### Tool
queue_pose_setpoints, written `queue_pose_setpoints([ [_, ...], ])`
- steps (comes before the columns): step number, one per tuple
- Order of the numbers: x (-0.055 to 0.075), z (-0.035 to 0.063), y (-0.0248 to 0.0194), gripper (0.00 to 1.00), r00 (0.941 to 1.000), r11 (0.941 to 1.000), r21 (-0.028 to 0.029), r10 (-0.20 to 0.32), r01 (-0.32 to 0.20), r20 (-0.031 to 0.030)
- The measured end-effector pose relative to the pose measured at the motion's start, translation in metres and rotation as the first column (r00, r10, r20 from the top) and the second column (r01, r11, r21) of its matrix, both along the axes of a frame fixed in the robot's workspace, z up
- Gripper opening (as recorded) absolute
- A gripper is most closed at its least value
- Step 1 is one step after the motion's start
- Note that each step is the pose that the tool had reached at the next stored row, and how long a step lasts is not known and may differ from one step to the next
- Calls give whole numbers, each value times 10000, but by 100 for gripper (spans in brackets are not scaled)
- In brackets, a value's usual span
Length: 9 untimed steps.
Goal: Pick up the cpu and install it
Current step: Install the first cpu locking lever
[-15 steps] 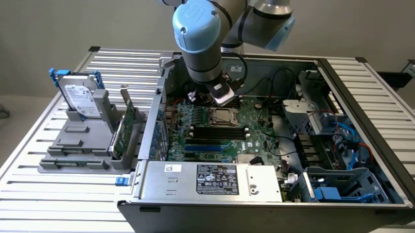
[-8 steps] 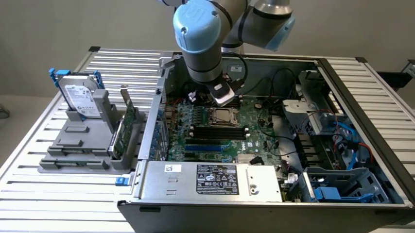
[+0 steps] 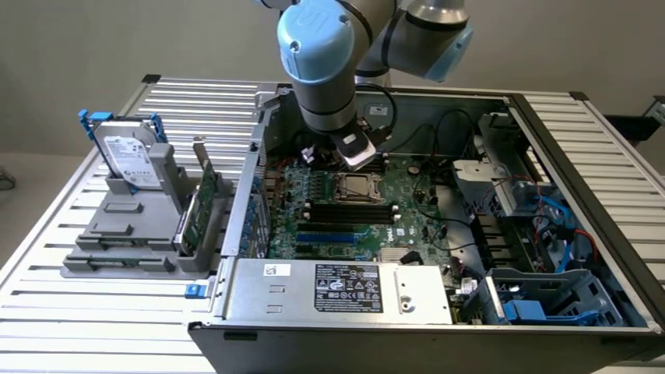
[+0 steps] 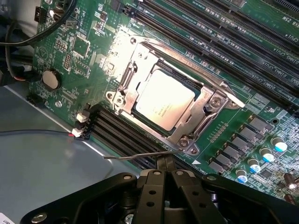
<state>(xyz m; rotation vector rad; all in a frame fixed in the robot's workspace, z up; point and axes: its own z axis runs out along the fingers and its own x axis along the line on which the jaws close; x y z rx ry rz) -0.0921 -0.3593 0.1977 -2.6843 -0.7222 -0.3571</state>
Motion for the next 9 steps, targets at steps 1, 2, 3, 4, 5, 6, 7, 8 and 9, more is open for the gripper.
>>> queue_pose_setpoints([
  [1, -2, 0, 0, 11, 10000, 10000, 0, 0, 0, -5],
  [2, -4, 1, 0, 11, 10000, 10000, -2, 0, 0, -15],
  [3, -5, 2, 0, 11, 10000, 10000, -2, -4, 4, -28],
  [4, -7, 3, 0, 11, 10000, 10000, -3, -12, 12, -45],
  [5, -7, 4, -1, 11, 10000, 10000, -3, -27, 27, -64],
  [6, -8, 4, -1, 11, 10000, 10000, -6, -48, 48, -79],
  [7, -8, 4, -1, 11, 9999, 10000, -6, -73, 73, -92],
  [8, -7, 4, 0, 11, 9999, 10000, -8, -97, 97, -98],
  [9, -7, 4, -1, 11, 9999, 9999, -12, -120, 120, -105],
])
